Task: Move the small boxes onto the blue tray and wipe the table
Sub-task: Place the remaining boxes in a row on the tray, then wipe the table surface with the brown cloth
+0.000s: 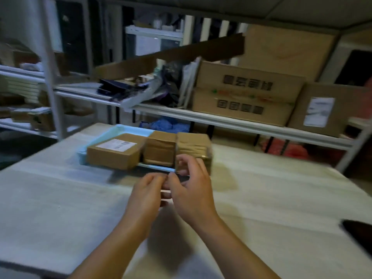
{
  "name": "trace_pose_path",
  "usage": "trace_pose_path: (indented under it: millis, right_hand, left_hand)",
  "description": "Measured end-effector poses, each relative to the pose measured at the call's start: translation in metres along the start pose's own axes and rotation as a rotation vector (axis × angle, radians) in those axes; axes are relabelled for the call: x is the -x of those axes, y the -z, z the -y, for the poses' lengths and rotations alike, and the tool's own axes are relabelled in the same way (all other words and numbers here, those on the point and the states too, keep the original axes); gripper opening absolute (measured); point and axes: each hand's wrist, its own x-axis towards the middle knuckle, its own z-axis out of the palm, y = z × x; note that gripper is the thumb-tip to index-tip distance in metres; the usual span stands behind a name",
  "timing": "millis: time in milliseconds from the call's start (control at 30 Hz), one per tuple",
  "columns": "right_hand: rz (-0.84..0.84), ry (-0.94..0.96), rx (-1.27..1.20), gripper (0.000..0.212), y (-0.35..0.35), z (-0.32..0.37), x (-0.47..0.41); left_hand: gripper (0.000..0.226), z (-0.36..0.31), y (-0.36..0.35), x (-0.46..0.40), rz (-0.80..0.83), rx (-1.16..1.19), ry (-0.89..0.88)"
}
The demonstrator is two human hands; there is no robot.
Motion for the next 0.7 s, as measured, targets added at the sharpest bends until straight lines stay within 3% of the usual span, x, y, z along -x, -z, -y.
trace_pose_path:
  millis: [200,367,467,567,700]
  right_hand:
    - [-0.131,-0.092,0.111,0.038,0.1,-0.048,0.021]
    - [-0.2,-0.162,0.229,0.043,0.199,-0.089,0.048]
    - [-0.2,-0.228,0.421,0.046,0.275,-0.121,0.067]
    - [-0.115,-0.28,0.713,0.048,0.344,-0.148,0.087]
    - [0.168,-0.3,0.945,0.061,0.401,-0.183,0.102]
  left_hand:
    - [0.018,0.003,-0.091,0.023,0.205,-0.317,-0.216]
    - [0.019,0.014,-0.16,0.034,0.269,-0.405,-0.253]
    - [0.017,0.021,-0.201,0.046,0.332,-0.432,-0.305]
    - [0.019,0.032,-0.24,0.061,0.41,-0.468,-0.361]
    - [0.029,0.048,-0.287,0.077,0.533,-0.616,-0.48]
